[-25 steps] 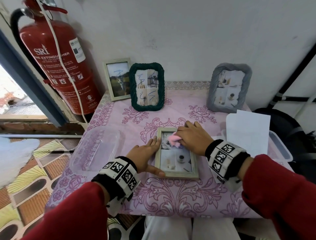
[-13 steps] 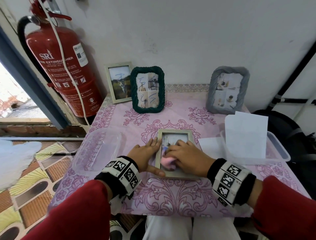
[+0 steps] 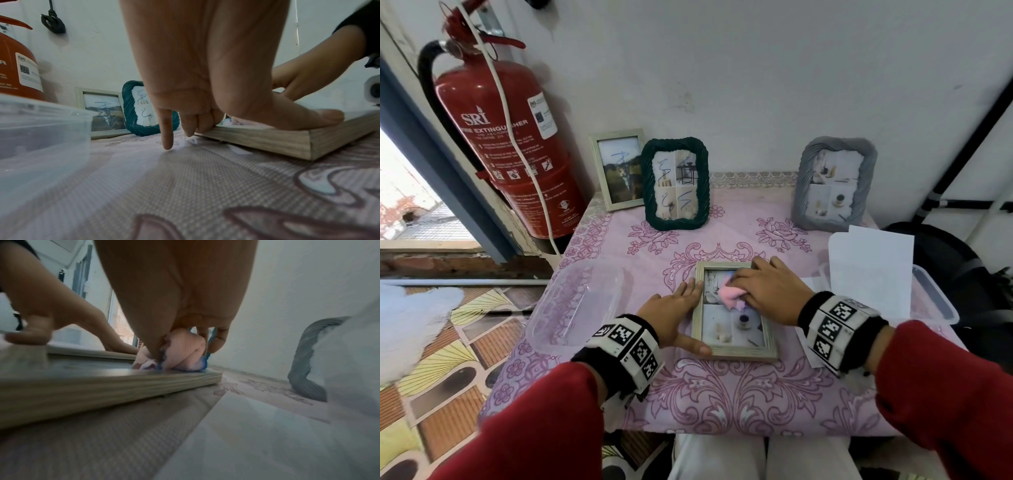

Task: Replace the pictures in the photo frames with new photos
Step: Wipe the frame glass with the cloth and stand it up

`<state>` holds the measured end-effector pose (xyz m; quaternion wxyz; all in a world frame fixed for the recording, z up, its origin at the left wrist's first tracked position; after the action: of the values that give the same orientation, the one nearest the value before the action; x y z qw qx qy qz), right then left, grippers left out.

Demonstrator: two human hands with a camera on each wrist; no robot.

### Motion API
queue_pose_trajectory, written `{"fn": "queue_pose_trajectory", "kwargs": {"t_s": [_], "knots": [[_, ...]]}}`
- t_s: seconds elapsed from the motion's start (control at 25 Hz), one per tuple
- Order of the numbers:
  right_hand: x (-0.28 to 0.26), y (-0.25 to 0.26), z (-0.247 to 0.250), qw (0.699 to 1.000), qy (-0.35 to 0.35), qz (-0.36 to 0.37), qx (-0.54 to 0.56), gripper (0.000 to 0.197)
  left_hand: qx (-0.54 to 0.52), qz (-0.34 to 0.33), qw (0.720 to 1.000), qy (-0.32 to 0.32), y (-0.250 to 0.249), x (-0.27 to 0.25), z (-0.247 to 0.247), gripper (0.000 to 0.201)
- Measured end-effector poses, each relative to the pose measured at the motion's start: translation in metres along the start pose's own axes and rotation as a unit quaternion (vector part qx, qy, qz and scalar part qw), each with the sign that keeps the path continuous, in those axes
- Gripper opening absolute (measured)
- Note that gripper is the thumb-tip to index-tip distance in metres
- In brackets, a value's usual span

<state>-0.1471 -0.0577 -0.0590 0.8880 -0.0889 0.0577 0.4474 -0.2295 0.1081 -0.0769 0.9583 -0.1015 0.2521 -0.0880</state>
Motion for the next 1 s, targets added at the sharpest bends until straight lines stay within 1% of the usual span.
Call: {"fn": "queue_pose_trajectory", "kwargs": {"t_s": [0.12,0.2,0.24,0.28,0.32,0.36,0.4,0.44,0.52,0.56,0.6,0.64,0.68,0.72,0.8,0.84,0.92,1.0], "knots": [[0.009,0.000,-0.002,0.997,0.045,-0.013,0.059,0.034,0.005,0.004,1.000,0.003,0.000,0.000,0.000,0.117],[0.009,0.001,0.000,0.985,0.073,-0.005,0.157,0.035,0.008,0.006,1.000,0.006,-0.001,0.000,0.000,0.117],[0.007,0.002,0.003,0.972,0.068,-0.003,0.224,0.030,0.008,0.006,1.000,0.007,-0.001,-0.001,0.000,0.117],[0.005,0.002,0.007,0.956,0.040,-0.006,0.291,0.025,0.006,0.007,1.000,0.006,-0.001,-0.001,0.001,0.118],[0.002,0.001,0.010,0.939,-0.005,-0.018,0.345,0.023,0.005,0.007,1.000,0.005,-0.002,-0.002,0.001,0.118],[-0.001,-0.002,0.012,0.925,-0.055,-0.044,0.373,0.019,0.004,0.007,1.000,0.006,-0.002,-0.002,0.002,0.118],[-0.005,-0.005,0.012,0.917,-0.102,-0.078,0.378,0.014,0.003,0.007,1.000,0.007,-0.002,-0.002,0.002,0.118],[-0.009,-0.007,0.010,0.910,-0.138,-0.119,0.374,0.018,0.002,0.007,1.000,0.008,-0.002,-0.002,0.002,0.117],[-0.017,-0.010,0.004,0.889,-0.175,-0.217,0.363,0.040,0.001,0.008,1.000,0.010,-0.003,-0.003,0.002,0.117],[-0.020,-0.012,0.001,0.877,-0.166,-0.273,0.358,0.049,0.002,0.009,1.000,0.010,-0.003,-0.003,0.002,0.117],[-0.022,-0.013,-0.001,0.867,-0.136,-0.321,0.355,0.052,0.002,0.010,1.000,0.010,-0.003,-0.003,0.002,0.116],[-0.024,-0.014,-0.004,0.858,-0.098,-0.351,0.363,0.051,0.004,0.010,1.000,0.012,-0.004,-0.003,0.003,0.116],[-0.024,-0.014,-0.008,0.847,-0.072,-0.357,0.387,0.047,0.005,0.011,1.000,0.014,-0.004,-0.003,0.003,0.116],[-0.023,-0.013,-0.010,0.836,-0.073,-0.343,0.422,0.041,0.006,0.012,1.000,0.015,-0.004,-0.003,0.003,0.116],[-0.022,-0.010,-0.009,0.815,-0.125,-0.304,0.478,0.027,0.005,0.015,1.000,0.015,-0.005,-0.003,0.003,0.116],[-0.022,-0.009,-0.007,0.808,-0.149,-0.284,0.494,0.024,0.004,0.016,1.000,0.014,-0.004,-0.003,0.004,0.116],[-0.022,-0.005,-0.003,0.802,-0.162,-0.247,0.520,0.029,0.000,0.018,1.000,0.012,-0.004,-0.003,0.003,0.116],[-0.022,-0.003,-0.002,0.800,-0.163,-0.221,0.534,0.043,-0.006,0.017,1.000,0.013,-0.005,-0.003,0.002,0.115]]}}
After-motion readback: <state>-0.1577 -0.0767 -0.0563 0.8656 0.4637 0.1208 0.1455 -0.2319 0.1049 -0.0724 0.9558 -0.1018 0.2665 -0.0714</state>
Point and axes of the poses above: each hand's wrist, its own x-axis towards the middle knuckle, its own z-axis out of the back of the hand, y = z × x, the point moved 3 cm from there along x, towards the middle knuckle, and after that the axes turned 6 degrees about y, right-handed, at the moved point
